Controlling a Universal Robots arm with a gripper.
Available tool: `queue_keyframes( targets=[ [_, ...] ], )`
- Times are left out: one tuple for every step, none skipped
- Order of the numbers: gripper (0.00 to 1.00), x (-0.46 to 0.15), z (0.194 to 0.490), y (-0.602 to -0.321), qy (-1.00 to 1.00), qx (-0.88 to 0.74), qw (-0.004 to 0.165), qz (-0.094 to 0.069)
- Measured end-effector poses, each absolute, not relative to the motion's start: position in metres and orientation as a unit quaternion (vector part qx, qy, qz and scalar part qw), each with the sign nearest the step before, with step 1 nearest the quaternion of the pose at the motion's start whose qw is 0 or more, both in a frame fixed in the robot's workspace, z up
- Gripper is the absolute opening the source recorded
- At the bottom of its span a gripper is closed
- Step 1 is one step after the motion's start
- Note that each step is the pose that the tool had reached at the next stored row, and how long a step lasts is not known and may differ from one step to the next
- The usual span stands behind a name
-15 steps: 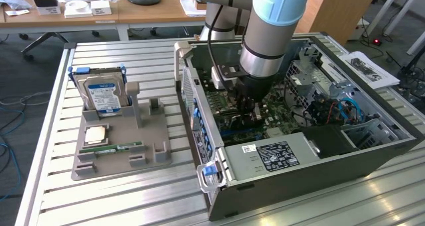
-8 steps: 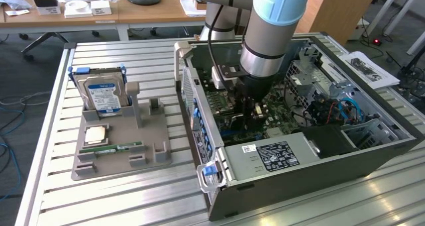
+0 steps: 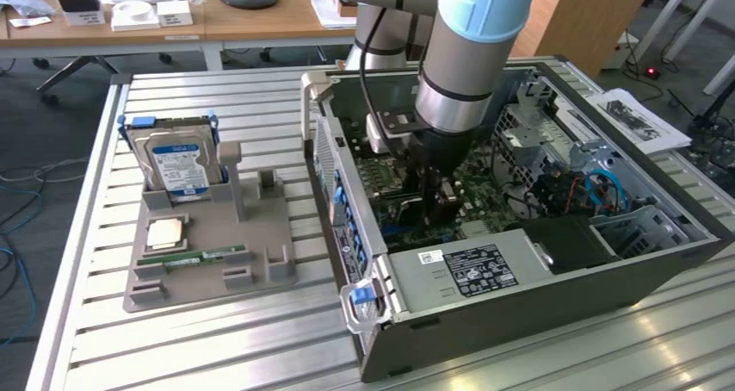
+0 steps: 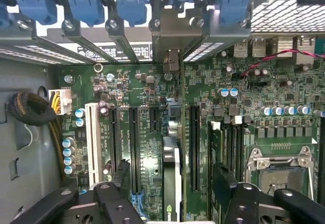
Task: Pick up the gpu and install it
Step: 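Insert the gpu into the slot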
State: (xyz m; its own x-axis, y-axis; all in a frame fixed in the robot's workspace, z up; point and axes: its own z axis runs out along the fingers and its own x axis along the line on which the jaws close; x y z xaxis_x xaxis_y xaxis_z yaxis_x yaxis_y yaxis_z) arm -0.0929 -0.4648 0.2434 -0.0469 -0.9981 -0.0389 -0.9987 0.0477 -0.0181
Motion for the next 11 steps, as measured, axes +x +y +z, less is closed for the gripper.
queue_keyframes(
  targets=[
    [0.75, -0.093, 0.246, -0.465, 0.723, -0.69, 0.02, 0.007],
    [0.75, -0.093, 0.249, -0.465, 0.723, -0.69, 0.02, 0.007],
    [0.75, -0.093, 0.252, -0.465, 0.723, -0.69, 0.02, 0.007],
    [0.75, -0.093, 0.256, -0.465, 0.723, -0.69, 0.02, 0.007],
    [0.75, -0.093, 0.259, -0.465, 0.723, -0.69, 0.02, 0.007],
    [0.75, -0.093, 0.26, -0.465, 0.723, -0.69, 0.021, 0.007],
    [0.75, -0.093, 0.266, -0.465, 0.723, -0.69, 0.021, 0.007],
    [0.75, -0.093, 0.27, -0.465, 0.723, -0.69, 0.021, 0.007],
    [0.75, -0.093, 0.274, -0.465, 0.723, -0.69, 0.021, 0.007],
    [0.75, -0.093, 0.277, -0.465, 0.723, -0.69, 0.021, 0.007],
    [0.75, -0.093, 0.281, -0.465, 0.723, -0.69, 0.021, 0.007]
  ],
)
